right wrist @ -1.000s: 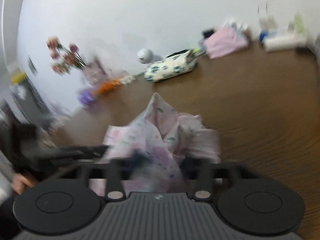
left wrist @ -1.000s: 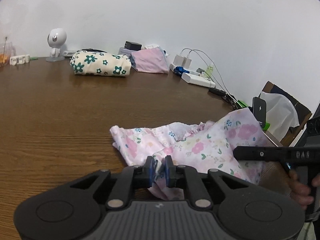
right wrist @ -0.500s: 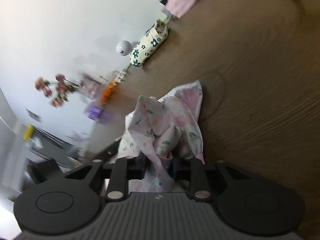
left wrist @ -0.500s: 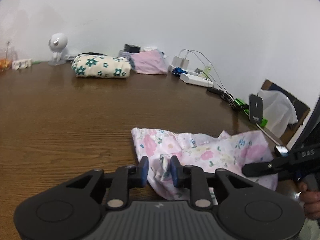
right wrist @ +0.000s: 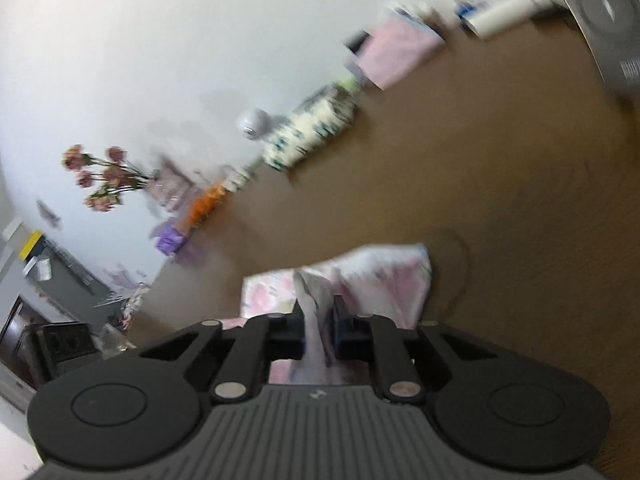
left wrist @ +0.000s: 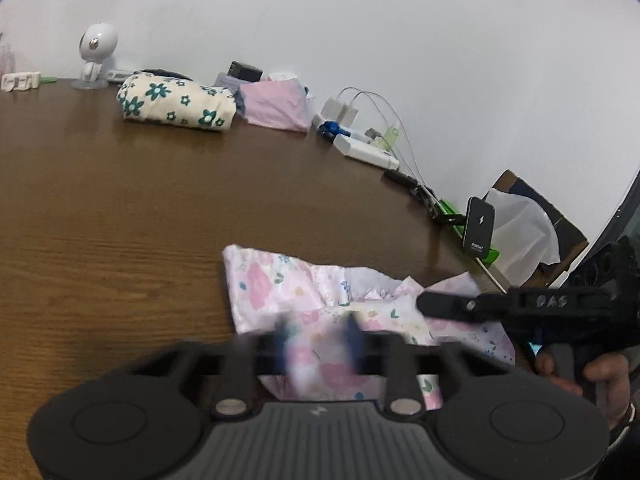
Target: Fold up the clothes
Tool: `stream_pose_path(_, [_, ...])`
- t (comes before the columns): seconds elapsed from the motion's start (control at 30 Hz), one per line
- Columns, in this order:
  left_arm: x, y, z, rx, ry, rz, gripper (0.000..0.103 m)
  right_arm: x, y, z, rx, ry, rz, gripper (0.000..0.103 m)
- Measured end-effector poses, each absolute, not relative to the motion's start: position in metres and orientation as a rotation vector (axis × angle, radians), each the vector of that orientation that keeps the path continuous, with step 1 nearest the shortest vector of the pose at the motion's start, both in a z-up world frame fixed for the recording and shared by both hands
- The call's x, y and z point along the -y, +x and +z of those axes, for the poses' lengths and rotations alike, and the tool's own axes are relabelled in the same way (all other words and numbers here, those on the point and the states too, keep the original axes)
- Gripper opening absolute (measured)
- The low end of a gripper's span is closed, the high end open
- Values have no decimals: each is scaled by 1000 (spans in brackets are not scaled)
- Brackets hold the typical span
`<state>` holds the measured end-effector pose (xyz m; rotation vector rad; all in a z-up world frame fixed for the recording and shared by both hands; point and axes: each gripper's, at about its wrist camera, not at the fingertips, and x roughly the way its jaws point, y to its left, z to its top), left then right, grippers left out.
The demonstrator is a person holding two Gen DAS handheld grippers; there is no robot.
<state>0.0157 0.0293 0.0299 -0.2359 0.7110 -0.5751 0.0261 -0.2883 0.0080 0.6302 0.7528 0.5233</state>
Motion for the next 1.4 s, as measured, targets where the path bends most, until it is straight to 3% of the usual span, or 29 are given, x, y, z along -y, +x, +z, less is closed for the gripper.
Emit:
stream_pose_path(0.2, [-29, -4, 43, -706, -181, -597, 6, 304, 4, 19, -762, 669, 586, 7])
stream_pose_path(0.4, [-16, -11, 27, -725, -97, -558, 7, 280, -14, 9, -768, 456, 479, 9])
stream_pose_path(0.57, [-17, -15, 22, -718, -77, -558, 16, 267, -38, 7, -697, 294, 468, 15])
stream_pose_path(0.6, [-20, -16, 24, -709, -77, -557, 18, 268, -40, 8, -689, 286, 471, 19])
stream_pose_path(0.67, [-28, -21, 34, -670, -85, -552, 26, 272, -44, 16, -676, 266, 474, 37])
stream_pose_path(0.73, [-34, -26, 48, -623, -87, -561, 27, 281, -50, 28, -631, 259, 486, 40])
stream_pose_path(0.87, [-18, -31, 67, -565, -46, -594, 27, 285, -59, 54, -471, 240, 490, 39])
stream_pose_path(0.97, [10, -27, 57, -602, 20, -623, 27, 256, -50, 50, -518, 168, 512, 18])
stream_pose_path(1.13, [22, -23, 29, -702, 43, -583, 23, 224, -50, 19, -631, 9, 465, 17])
stream_pose_path(1.4, [16, -35, 26, -684, 59, -605, 25, 230, -56, 5, -591, -13, 526, 17])
